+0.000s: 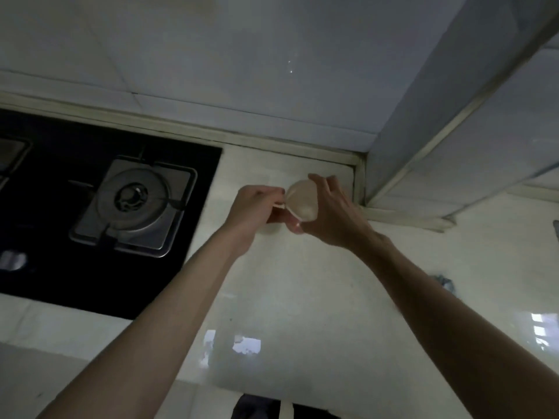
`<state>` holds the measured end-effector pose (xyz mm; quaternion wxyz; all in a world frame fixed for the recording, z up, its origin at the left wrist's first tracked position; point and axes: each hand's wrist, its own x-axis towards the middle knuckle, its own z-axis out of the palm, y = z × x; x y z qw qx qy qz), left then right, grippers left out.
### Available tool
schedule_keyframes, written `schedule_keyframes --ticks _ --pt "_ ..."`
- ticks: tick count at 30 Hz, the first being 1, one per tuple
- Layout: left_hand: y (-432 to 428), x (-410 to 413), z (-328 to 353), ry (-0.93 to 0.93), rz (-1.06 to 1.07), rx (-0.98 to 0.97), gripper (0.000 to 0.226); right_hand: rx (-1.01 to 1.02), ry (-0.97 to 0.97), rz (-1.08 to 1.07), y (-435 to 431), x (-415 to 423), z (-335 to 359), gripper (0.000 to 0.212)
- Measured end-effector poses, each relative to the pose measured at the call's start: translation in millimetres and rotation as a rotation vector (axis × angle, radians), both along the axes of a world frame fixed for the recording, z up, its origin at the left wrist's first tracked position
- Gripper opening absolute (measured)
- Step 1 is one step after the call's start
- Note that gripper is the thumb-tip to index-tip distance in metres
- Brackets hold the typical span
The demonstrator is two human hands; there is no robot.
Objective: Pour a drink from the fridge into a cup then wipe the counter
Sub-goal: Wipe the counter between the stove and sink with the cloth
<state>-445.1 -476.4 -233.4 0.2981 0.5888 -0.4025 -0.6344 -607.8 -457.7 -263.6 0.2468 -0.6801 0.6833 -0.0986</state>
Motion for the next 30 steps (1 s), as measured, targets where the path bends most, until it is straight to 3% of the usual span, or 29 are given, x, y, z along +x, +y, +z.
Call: schedule_keyframes --ticks 6,10,14,19,27,30 --pt "-74.9 30.0 -11.0 0.095 0.143 0.026 0.018 -0.030 -0.028 0.008 -91.2 35.2 -12.9 0.102" --pt "-111.2 50.9 -24.7 0.254 0.214 0.070 0.012 -0.020 -0.011 0.022 -137.5 57.2 -21.4 0.097" --pt "-132.3 72.5 -39.2 0.452 0.331 0.148 0.007 -0.003 -0.016 0.013 -166.2 73.7 -31.4 0.095" --pt "-140.7 93.3 -57.9 0.562 0.404 0.188 0.011 0.005 0.016 0.027 -182.0 93.9 -39.1 0.094" --pt "-133.1 102.8 -52.9 0.558 0.403 0.187 0.027 0.043 -0.010 0.004 -172.1 92.6 -26.8 0.107" --pt "-122.6 107.9 -39.9 0.418 0.385 0.097 0.018 -0.027 -0.078 -0.079 -143.2 67.8 -7.6 0.095"
